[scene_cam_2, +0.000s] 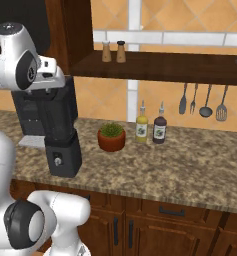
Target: Close the lid blender by securely placing the lid on top.
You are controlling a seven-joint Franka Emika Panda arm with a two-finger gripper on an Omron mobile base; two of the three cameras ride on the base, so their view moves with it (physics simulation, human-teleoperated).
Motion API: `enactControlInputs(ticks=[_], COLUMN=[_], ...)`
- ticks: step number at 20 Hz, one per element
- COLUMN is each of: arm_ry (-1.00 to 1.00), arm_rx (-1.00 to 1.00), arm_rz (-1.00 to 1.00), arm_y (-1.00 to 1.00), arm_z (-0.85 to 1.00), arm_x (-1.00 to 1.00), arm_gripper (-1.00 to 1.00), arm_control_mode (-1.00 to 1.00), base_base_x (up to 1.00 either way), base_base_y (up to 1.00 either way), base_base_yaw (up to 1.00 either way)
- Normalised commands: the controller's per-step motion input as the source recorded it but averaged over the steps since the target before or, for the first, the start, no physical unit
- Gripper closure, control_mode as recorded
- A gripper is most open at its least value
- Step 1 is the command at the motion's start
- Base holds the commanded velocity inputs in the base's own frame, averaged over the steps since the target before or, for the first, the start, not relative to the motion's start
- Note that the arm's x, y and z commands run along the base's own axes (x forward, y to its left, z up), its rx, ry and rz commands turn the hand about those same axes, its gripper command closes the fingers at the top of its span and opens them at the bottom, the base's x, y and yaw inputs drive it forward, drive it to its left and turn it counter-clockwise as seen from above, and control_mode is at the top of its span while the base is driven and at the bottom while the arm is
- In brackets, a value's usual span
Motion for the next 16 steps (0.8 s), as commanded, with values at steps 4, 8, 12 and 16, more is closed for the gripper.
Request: enactControlInputs(ticks=[4, 8, 12, 16], arm_ry=[0.00, 0.00, 0.00, 0.00], arm_rx=[-0.03, -0.04, -0.04, -0.03], arm_rz=[-0.07, -0.12, -0.13, -0.12], arm_y=[0.07, 0.00, 0.00, 0.01], arm_z=[0.00, 0.00, 0.00, 0.00], arm_x=[0.27, 0.26, 0.31, 0.30], arm_gripper=[1.00, 1.00, 1.00, 1.00], arm_control_mode=[-1.00, -1.00, -1.00, -1.00], base_base_x=[0.00, 0.00, 0.00, 0.00], base_base_y=[0.00, 0.00, 0.00, 0.00], base_base_yaw=[0.00, 0.00, 0.00, 0.00])
